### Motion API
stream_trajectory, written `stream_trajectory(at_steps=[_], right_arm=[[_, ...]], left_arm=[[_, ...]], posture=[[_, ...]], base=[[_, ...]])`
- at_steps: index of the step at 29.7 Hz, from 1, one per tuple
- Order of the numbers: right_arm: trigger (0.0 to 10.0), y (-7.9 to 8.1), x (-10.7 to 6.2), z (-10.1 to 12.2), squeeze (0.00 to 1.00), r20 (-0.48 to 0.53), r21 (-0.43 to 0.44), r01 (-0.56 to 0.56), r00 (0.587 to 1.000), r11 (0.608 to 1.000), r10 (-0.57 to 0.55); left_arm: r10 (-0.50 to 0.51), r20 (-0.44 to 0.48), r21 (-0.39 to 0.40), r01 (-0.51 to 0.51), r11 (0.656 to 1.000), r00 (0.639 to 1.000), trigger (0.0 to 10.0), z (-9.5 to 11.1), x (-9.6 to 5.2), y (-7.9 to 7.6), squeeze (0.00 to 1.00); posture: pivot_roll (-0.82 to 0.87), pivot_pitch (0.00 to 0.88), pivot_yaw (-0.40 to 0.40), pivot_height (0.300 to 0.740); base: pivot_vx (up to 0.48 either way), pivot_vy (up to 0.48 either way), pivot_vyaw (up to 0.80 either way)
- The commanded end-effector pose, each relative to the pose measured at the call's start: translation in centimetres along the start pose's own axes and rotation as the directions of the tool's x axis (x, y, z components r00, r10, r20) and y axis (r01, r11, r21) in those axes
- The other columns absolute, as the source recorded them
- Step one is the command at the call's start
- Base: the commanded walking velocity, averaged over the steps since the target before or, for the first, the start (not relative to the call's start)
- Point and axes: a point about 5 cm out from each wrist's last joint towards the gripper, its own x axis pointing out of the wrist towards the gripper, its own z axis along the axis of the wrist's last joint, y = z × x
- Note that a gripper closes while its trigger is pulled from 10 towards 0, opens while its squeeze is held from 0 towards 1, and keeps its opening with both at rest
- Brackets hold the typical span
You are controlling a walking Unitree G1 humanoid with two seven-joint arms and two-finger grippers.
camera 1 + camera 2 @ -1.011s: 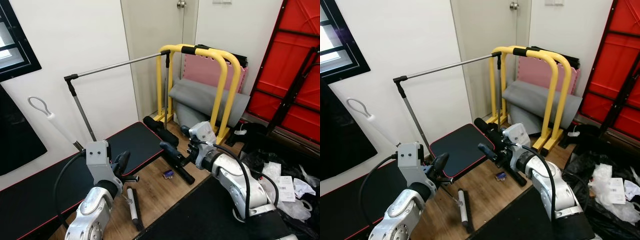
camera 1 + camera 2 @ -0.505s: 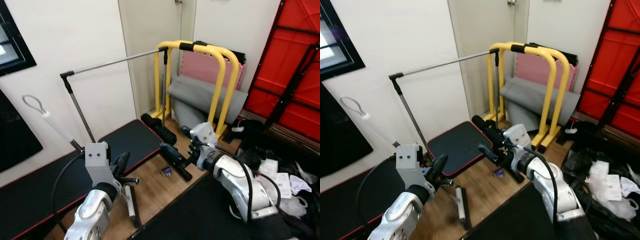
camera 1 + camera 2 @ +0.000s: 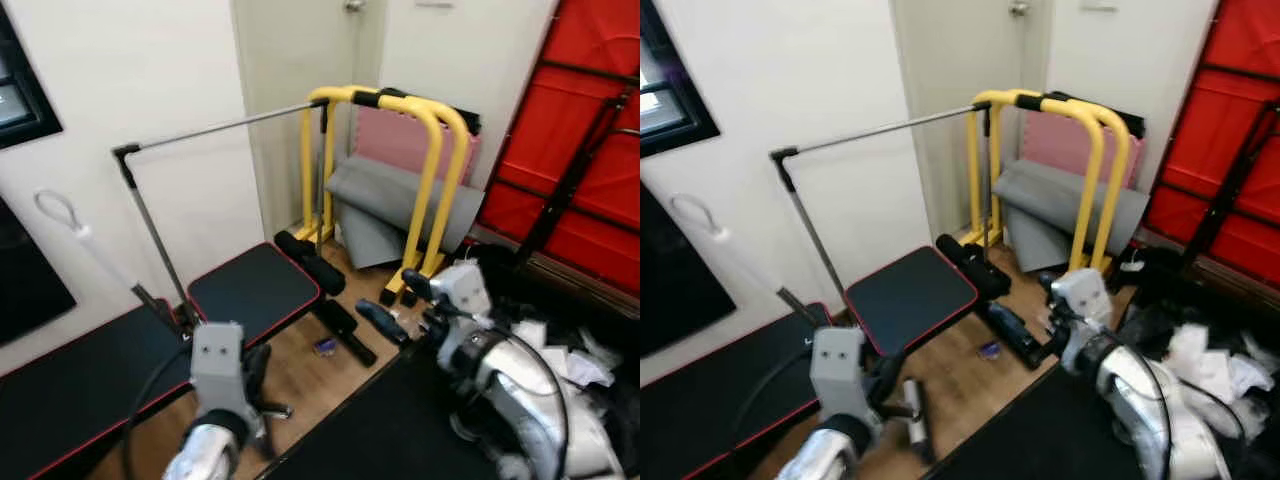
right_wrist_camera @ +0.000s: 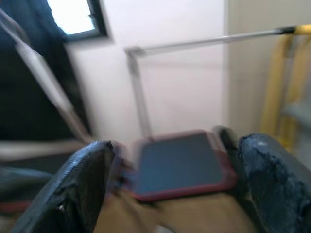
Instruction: Sweep floor
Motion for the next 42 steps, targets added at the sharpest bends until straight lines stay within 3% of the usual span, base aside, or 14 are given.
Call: stream_trajectory(at_steps=[1, 2, 5, 7, 8, 11, 14, 17, 19, 22, 24, 25, 37, 42], right_arm=[[10.0, 1.7, -0.5, 0.3, 0.0, 0.045, 0.091, -0.161, 0.986, 0.983, 0.158], [10.0, 2.1, -1.1, 0.2, 0.0, 0.056, 0.145, -0.196, 0.98, 0.97, 0.189], [10.0, 2.8, -1.8, -0.3, 0.0, 0.038, 0.173, -0.21, 0.978, 0.962, 0.206], [10.0, 3.3, -2.1, -0.7, 0.0, 0.01, 0.142, -0.198, 0.98, 0.97, 0.198], [10.0, 3.9, -2.4, -1.6, 0.0, -0.057, 0.053, -0.156, 0.986, 0.986, 0.159], [10.0, 3.8, -2.3, -2.3, 0.0, -0.099, -0.009, -0.098, 0.99, 0.995, 0.096], [10.0, 3.9, -2.0, -2.6, 0.0, -0.105, -0.008, -0.047, 0.993, 0.999, 0.046], [10.0, 4.2, -2.3, -3.4, 0.0, -0.126, 0.018, -0.055, 0.99, 0.998, 0.057], [10.0, 4.2, -2.3, -3.4, 0.0, -0.126, 0.018, -0.055, 0.99, 0.998, 0.057], [10.0, 5.6, -2.6, -5.3, 0.0, -0.166, 0.023, -0.075, 0.983, 0.997, 0.078], [10.0, 6.0, -2.8, -5.8, 0.0, -0.178, 0.016, -0.081, 0.981, 0.997, 0.082], [10.0, 6.0, -3.1, -6.3, 0.0, -0.186, -0.001, -0.068, 0.98, 0.998, 0.067], [10.0, 5.1, -1.0, -5.0, 0.0, -0.091, 0.019, -0.045, 0.995, 0.999, 0.046], [10.0, 3.7, -0.7, -4.2, 0.0, -0.091, -0.081, -0.035, 0.996, 0.996, 0.028]], left_arm=[[-0.003, -0.016, -0.022, 0.003, 1.0, 1.0, 10.0, -0.6, 0.0, 0.6, 0.0], [-0.039, -0.012, -0.048, 0.038, 0.998, 0.999, 10.0, -0.7, 0.0, 0.7, 0.0], [-0.076, -0.001, -0.076, 0.075, 0.994, 0.997, 10.0, -0.6, -0.3, 0.8, 0.0], [-0.086, 0.006, -0.081, 0.087, 0.993, 0.996, 10.0, -0.5, -0.5, 0.7, 0.0], [-0.09, 0.029, -0.096, 0.092, 0.991, 0.996, 10.0, -0.2, -1.1, 0.7, 0.0], [-0.091, 0.059, -0.099, 0.097, 0.99, 0.994, 10.0, 0.4, -1.8, 0.8, 0.0], [-0.099, 0.074, -0.08, 0.104, 0.991, 0.992, 10.0, 1.1, -2.9, 0.8, 0.0], [-0.144, 0.048, 0.017, 0.143, 0.99, 0.988, 10.0, 1.1, -5.0, 0.6, 0.0], [-0.144, 0.048, 0.017, 0.143, 0.99, 0.988, 10.0, 1.1, -5.0, 0.6, 0.0], [-0.157, 0.026, 0.097, 0.154, 0.983, 0.987, 10.0, 1.3, -6.8, 1.8, 0.0], [-0.162, 0.022, 0.111, 0.158, 0.981, 0.987, 10.0, 1.4, -7.1, 1.9, 0.0], [-0.195, -0.005, 0.188, 0.193, 0.963, 0.981, 10.0, 1.2, -7.5, 1.8, 0.0], [-0.07, 0.023, 0.183, 0.065, 0.981, 0.997, 10.0, -0.1, -5.5, 3.5, 0.0], [-0.051, 0.076, 0.2, 0.035, 0.979, 0.996, 10.0, 0.2, -4.1, 3.1, 0.0]], posture=[[-0.1, 0.0, 0.12, 0.74], [-0.13, 0.0, 0.132, 0.74], [-0.15, 0.0, 0.125, 0.74], [-0.16, 0.0, 0.118, 0.74], [-0.17, 0.01, 0.07, 0.74], [-0.16, 0.015, 0.028, 0.74], [-0.15, 0.024, -0.021, 0.74], [-0.11, 0.017, -0.067, 0.74], [-0.11, 0.017, -0.067, 0.74], [-0.06, 0.01, -0.054, 0.74], [-0.06, 0.01, -0.054, 0.74], [-0.05, 0.011, -0.051, 0.74], [-0.05, 0.0, 0.001, 0.74], [-0.12, 0.0, 0.007, 0.74]], base=[[0.0, 0.0, 0.0], [0.0, 0.0, 0.0], [0.0, 0.0, 0.0], [0.0, 0.0, 0.0], [0.0, 0.0, 0.0], [0.0, 0.0, 0.0], [0.0, 0.0, 0.0], [0.0, 0.0, 0.0], [0.0, 0.0, 0.0], [0.0, 0.0, 0.0], [0.0, 0.0, 0.0], [0.0, 0.0, 0.0], [0.0, 0.0, 0.0], [0.0, 0.0, 0.0]])
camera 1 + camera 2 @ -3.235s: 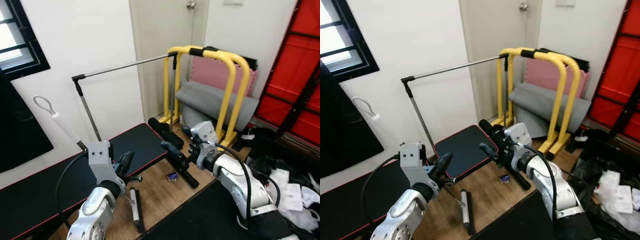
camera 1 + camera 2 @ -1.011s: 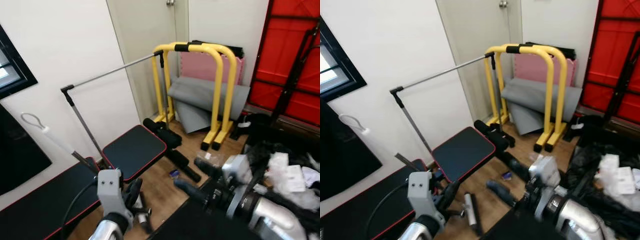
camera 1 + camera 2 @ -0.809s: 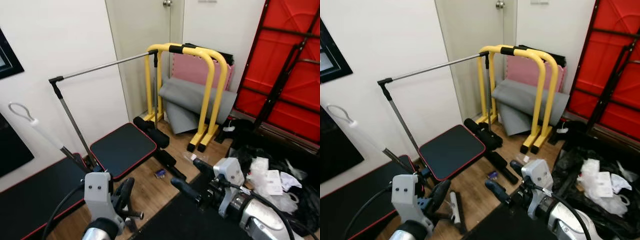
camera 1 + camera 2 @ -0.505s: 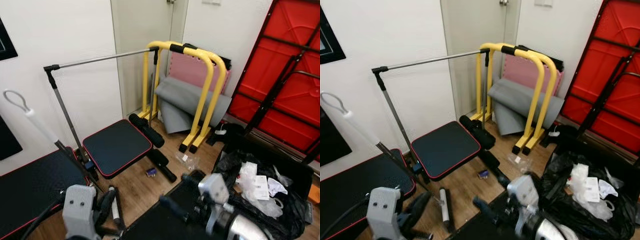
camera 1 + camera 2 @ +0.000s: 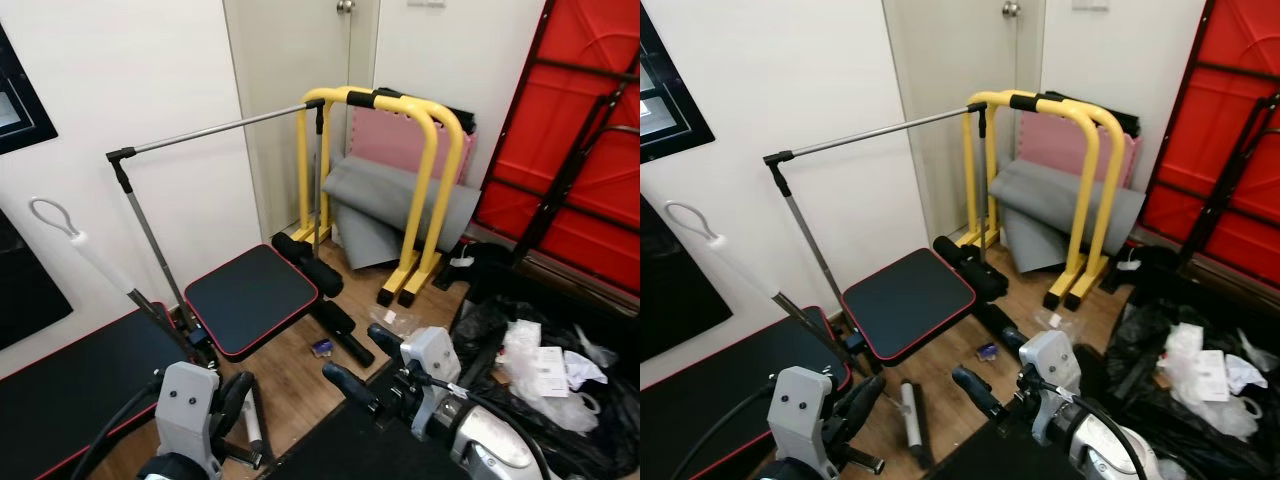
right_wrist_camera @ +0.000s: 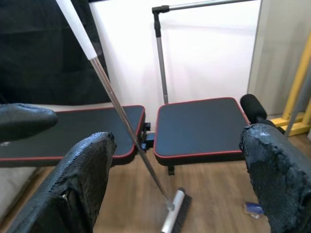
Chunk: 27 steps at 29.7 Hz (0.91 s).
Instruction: Sweep floor
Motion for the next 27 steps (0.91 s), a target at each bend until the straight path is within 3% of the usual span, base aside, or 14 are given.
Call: stream_trajectory(at_steps=[1, 4, 6, 11, 14, 16, 22, 25, 27], right_arm=[[10.0, -1.6, 0.0, 0.7, 0.0, 0.007, -0.07, 0.039, 0.999, 0.997, -0.039], [10.0, -2.4, -0.3, 1.4, 0.0, 0.015, -0.093, 0.052, 0.999, 0.994, -0.051], [10.0, -2.3, -0.6, 1.7, 0.0, 0.021, -0.096, 0.047, 0.999, 0.994, -0.046], [10.0, -2.1, -0.6, 1.6, 0.0, 0.017, -0.092, 0.035, 0.999, 0.995, -0.033], [10.0, -2.4, -0.4, 1.5, 0.0, 0.008, -0.071, 0.016, 1.0, 0.997, -0.015], [10.0, -2.5, -0.5, 1.5, 0.0, 0.007, -0.058, 0.004, 1.0, 0.998, -0.004], [10.0, -2.8, -0.2, 1.6, 0.0, 0.012, -0.105, 0.065, 0.998, 0.992, -0.064], [10.0, -2.7, -0.2, 1.7, 0.0, 0.042, -0.028, 0.054, 0.998, 0.998, -0.053], [10.0, -2.7, -0.1, 1.8, 0.0, 0.042, -0.031, 0.055, 0.998, 0.998, -0.053]], left_arm=[[0.059, 0.036, 0.011, -0.06, 0.998, 0.998, 10.0, 0.4, 1.0, 0.2, 0.0], [0.077, 0.082, -0.009, -0.076, 0.997, 0.994, 10.0, 1.6, 1.3, 0.2, 0.0], [0.076, 0.121, -0.011, -0.076, 0.997, 0.99, 10.0, 2.8, 0.5, -0.1, 0.0], [0.061, 0.123, 0.005, -0.062, 0.998, 0.991, 10.0, 3.0, -0.3, -0.5, 0.0], [0.026, 0.16, -0.075, -0.014, 0.997, 0.987, 10.0, 3.4, -0.9, -1.1, 0.0], [0.008, 0.169, -0.079, 0.005, 0.997, 0.986, 10.0, 3.6, -1.0, -1.4, 0.0], [-0.091, 0.244, -0.033, 0.102, 0.994, 0.965, 10.0, 5.6, 0.1, -2.3, 0.0], [-0.077, 0.23, -0.047, 0.091, 0.995, 0.97, 10.0, 5.0, 0.9, -1.6, 0.0], [-0.074, 0.221, -0.038, 0.085, 0.996, 0.972, 10.0, 4.8, 1.2, -1.4, 0.0]], posture=[[-0.13, 0.0, 0.016, 0.74], [-0.13, 0.0, 0.03, 0.74], [-0.13, 0.0, 0.035, 0.74], [-0.12, 0.0, 0.039, 0.74], [-0.12, 0.0, 0.016, 0.74], [-0.12, 0.0, 0.007, 0.74], [-0.12, 0.0, 0.014, 0.74], [-0.13, 0.0, 0.007, 0.74], [-0.14, 0.0, 0.014, 0.74]], base=[[0.0, 0.0, 0.0], [0.0, 0.0, 0.0], [0.0, 0.0, 0.0], [0.0, 0.0, 0.0], [0.0, 0.0, 0.0], [0.0, 0.0, 0.0], [0.0, 0.0, 0.0], [0.0, 0.0, 0.0], [0.0, 0.0, 0.0]])
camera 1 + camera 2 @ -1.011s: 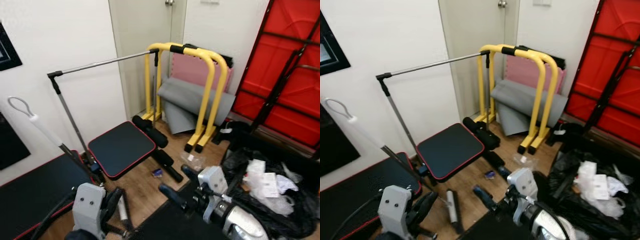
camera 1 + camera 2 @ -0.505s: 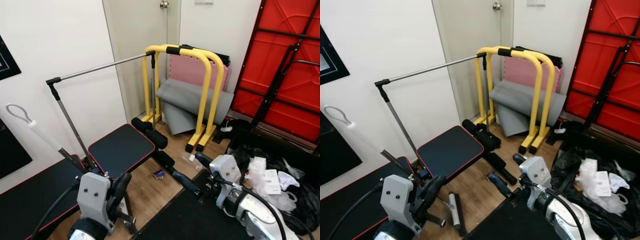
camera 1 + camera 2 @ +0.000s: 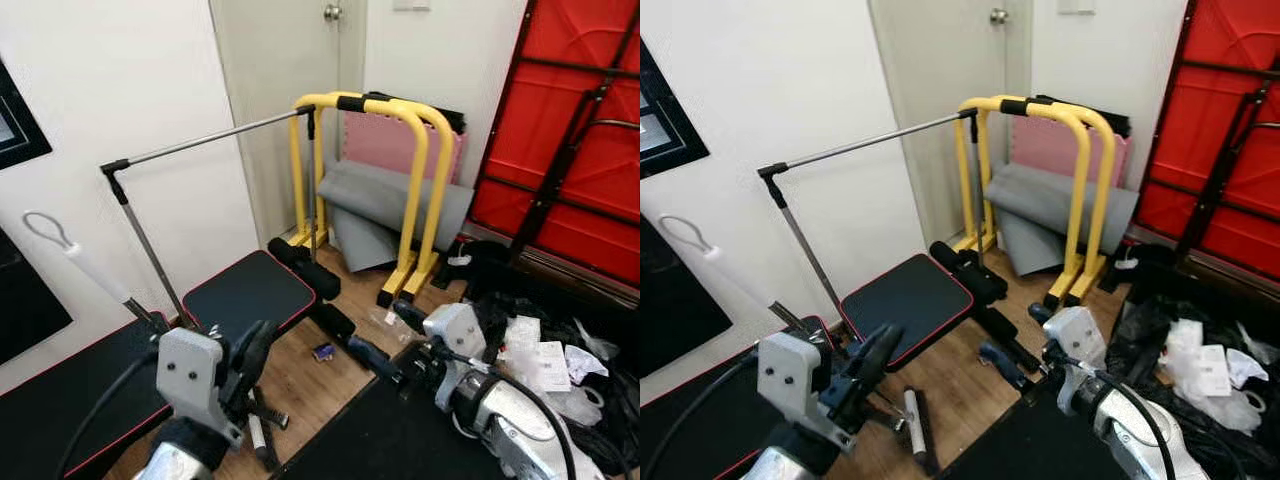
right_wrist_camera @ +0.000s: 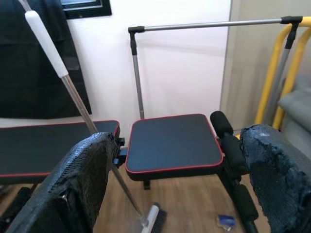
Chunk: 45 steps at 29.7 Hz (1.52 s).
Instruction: Sweep floor
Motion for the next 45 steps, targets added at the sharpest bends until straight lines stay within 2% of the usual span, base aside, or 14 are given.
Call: stream_trajectory(at_steps=[1, 4, 11, 14, 18, 20, 25, 30, 36, 37, 39, 40, 41, 45], right_arm=[[10.0, 0.1, 0.2, 0.1, 0.0, -0.003, 0.003, -0.006, 1.0, 1.0, 0.006], [10.0, 0.4, -0.2, 0.0, 0.0, 0.001, 0.015, 0.01, 1.0, 1.0, -0.01], [10.0, 1.0, -0.6, 0.3, 0.0, 0.016, 0.029, 0.008, 1.0, 1.0, -0.008], [10.0, 0.8, 0.1, 0.3, 0.0, 0.013, 0.006, 0.013, 1.0, 1.0, -0.013], [10.0, 0.2, -0.3, 0.9, 0.0, 0.022, 0.005, 0.023, 0.999, 1.0, -0.024], [10.0, 0.1, -0.3, 1.0, 0.0, 0.021, -0.001, 0.029, 0.999, 1.0, -0.029], [10.0, 0.3, -1.2, 1.1, 0.0, 0.011, -0.001, 0.052, 0.999, 0.999, -0.052], [10.0, 0.5, -1.7, 0.9, 0.0, -0.006, 0.014, 0.059, 0.998, 0.998, -0.059], [10.0, 0.7, -1.7, 1.1, 0.0, -0.012, 0.001, 0.057, 0.998, 0.998, -0.057], [10.0, 0.8, -1.5, 1.0, 0.0, -0.033, -0.02, 0.048, 0.998, 0.999, -0.049], [10.0, 0.8, -1.5, 1.0, 0.0, -0.033, -0.02, 0.048, 0.998, 0.999, -0.049], [10.0, 0.8, -1.4, 0.8, 0.0, -0.047, -0.031, 0.043, 0.998, 0.999, -0.044], [10.0, 0.8, -1.2, 0.6, 0.0, -0.063, -0.036, 0.022, 0.998, 0.999, -0.025], [10.0, 0.6, -0.8, 0.4, 0.0, -0.069, -0.011, 0.005, 0.998, 1.0, -0.006]], left_arm=[[0.008, -0.043, 0.012, -0.007, 1.0, 0.999, 10.0, -0.7, 0.2, 0.6, 0.0], [0.007, -0.054, 0.014, -0.007, 1.0, 0.999, 10.0, -1.3, 0.9, 1.4, 0.0], [-0.012, -0.079, 0.027, 0.014, 1.0, 0.997, 10.0, -1.3, 0.6, 1.5, 0.0], [-0.05, -0.067, 0.031, 0.052, 0.998, 0.996, 10.0, -0.7, 0.5, 0.7, 0.0], [-0.069, -0.04, 0.0, 0.069, 0.998, 0.997, 10.0, -0.2, 0.2, -0.5, 0.0], [-0.064, -0.037, 0.003, 0.064, 0.998, 0.997, 10.0, -0.1, 0.2, -0.6, 0.0], [0.0, -0.066, -0.032, -0.003, 0.999, 0.998, 10.0, -1.0, 0.0, 1.1, 0.0], [-0.056, -0.057, -0.045, 0.053, 0.998, 0.997, 10.0, 0.2, -1.3, -0.6, 0.0], [-0.045, -0.07, -0.018, 0.044, 0.999, 0.997, 10.0, -0.1, -1.0, -0.3, 0.0], [-0.04, -0.094, -0.007, 0.04, 0.999, 0.995, 9.0, -0.6, -0.8, 0.2, 0.0], [-0.04, -0.094, -0.007, 0.04, 0.999, 0.995, 9.0, -0.6, -0.8, 0.2, 0.0], [-0.037, -0.111, 0.0, 0.037, 0.999, 0.993, 8.0, -0.9, -0.8, 0.5, 0.0], [-0.038, -0.109, 0.011, 0.04, 0.999, 0.993, 9.9, -0.9, -0.7, 0.4, 0.0], [-0.027, -0.096, 0.013, 0.028, 1.0, 0.995, 10.0, -0.7, -0.1, 0.3, 0.0]], posture=[[-0.14, 0.0, 0.014, 0.74], [-0.17, 0.0, 0.036, 0.74], [-0.16, 0.0, 0.043, 0.74], [-0.12, 0.0, 0.022, 0.74], [-0.12, 0.0, 0.01, 0.74], [-0.12, 0.0, 0.01, 0.74], [-0.14, 0.0, 0.029, 0.74], [-0.12, 0.005, 0.031, 0.74], [-0.12, 0.015, 0.033, 0.74], [-0.12, 0.015, 0.026, 0.74], [-0.12, 0.015, 0.026, 0.74], [-0.12, 0.015, 0.026, 0.74], [-0.11, 0.029, 0.007, 0.74], [-0.12, 0.017, 0.002, 0.74]], base=[[0.0, 0.0, 0.0], [0.0, 0.0, 0.0], [0.0, 0.0, 0.0], [0.0, 0.0, 0.0], [0.0, 0.0, 0.0], [0.0, 0.0, 0.0], [0.0, 0.0, 0.0], [0.0, 0.0, 0.0], [0.0, 0.0, 0.0], [0.0, 0.0, 0.8], [0.0, 0.0, 0.8], [0.0, 0.0, 0.8], [0.0, 0.0, 0.8], [0.0, 0.0, 0.8]])
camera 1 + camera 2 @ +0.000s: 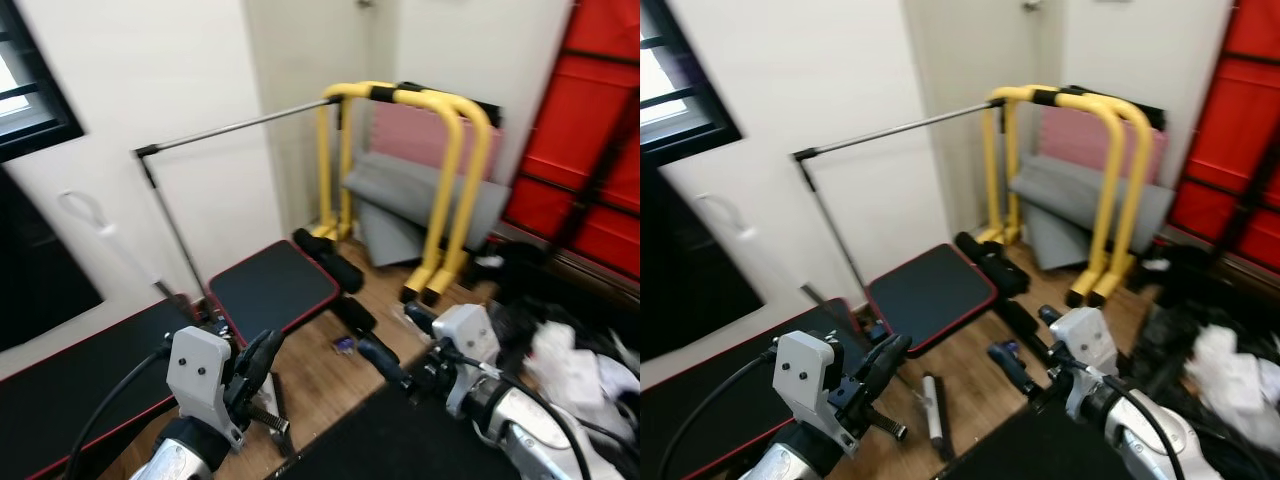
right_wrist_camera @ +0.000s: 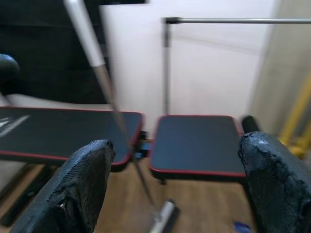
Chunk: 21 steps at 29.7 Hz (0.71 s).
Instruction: Sweep floor
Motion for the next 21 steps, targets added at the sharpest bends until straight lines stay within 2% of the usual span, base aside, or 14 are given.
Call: stream_trajectory(at_steps=[1, 2, 4, 11, 15, 17, 21], right_arm=[[10.0, 0.0, 0.1, -0.6, 0.0, -0.028, 0.019, -0.005, 1.0, 1.0, 0.006], [10.0, 0.0, 0.1, -0.6, 0.0, -0.028, 0.019, -0.005, 1.0, 1.0, 0.006], [10.0, -0.1, 0.9, -0.3, 0.0, -0.006, 0.008, -0.035, 0.999, 0.999, 0.035], [10.0, -0.6, 1.2, -0.2, 0.0, -0.001, -0.002, -0.028, 1.0, 1.0, 0.028], [10.0, -1.0, 1.5, -0.1, 0.0, 0.003, -0.011, -0.026, 1.0, 1.0, 0.026], [10.0, -1.3, 1.7, 0.1, 0.0, 0.013, -0.018, -0.025, 1.0, 1.0, 0.025], [10.0, -1.4, 1.9, 0.1, 0.0, 0.02, -0.015, -0.022, 1.0, 1.0, 0.023]], left_arm=[[0.003, -0.024, 0.006, -0.002, 1.0, 1.0, 10.0, -0.3, 0.0, 0.0, 0.0], [0.003, -0.024, 0.006, -0.002, 1.0, 1.0, 10.0, -0.3, 0.0, 0.0, 0.0], [0.012, 0.006, 0.007, -0.012, 1.0, 1.0, 10.0, 0.0, 1.0, -0.2, 0.0], [0.006, 0.015, 0.001, -0.006, 1.0, 1.0, 10.0, 0.0, 1.7, -0.3, 0.0], [0.009, 0.013, -0.028, -0.009, 1.0, 1.0, 10.0, -0.1, 2.2, -0.4, 0.0], [0.033, 0.017, -0.073, -0.032, 0.997, 0.999, 10.0, -0.1, 2.5, -0.6, 0.0], [0.033, 0.016, -0.075, -0.032, 0.997, 0.999, 10.0, -0.1, 2.8, -0.6, 0.0]], posture=[[-0.12, 0.017, 0.002, 0.74], [-0.12, 0.017, 0.002, 0.74], [-0.12, 0.0, 0.002, 0.74], [-0.14, 0.0, 0.001, 0.74], [-0.14, 0.0, -0.005, 0.74], [-0.14, 0.0, -0.002, 0.74], [-0.14, 0.0, -0.002, 0.74]], base=[[0.0, 0.0, 0.8], [0.0, 0.0, 0.8], [0.0, 0.0, 0.8], [0.0, 0.0, 0.8], [0.0, 0.0, 0.8], [0.0, 0.0, 0.8], [0.0, 0.0, 0.8]])
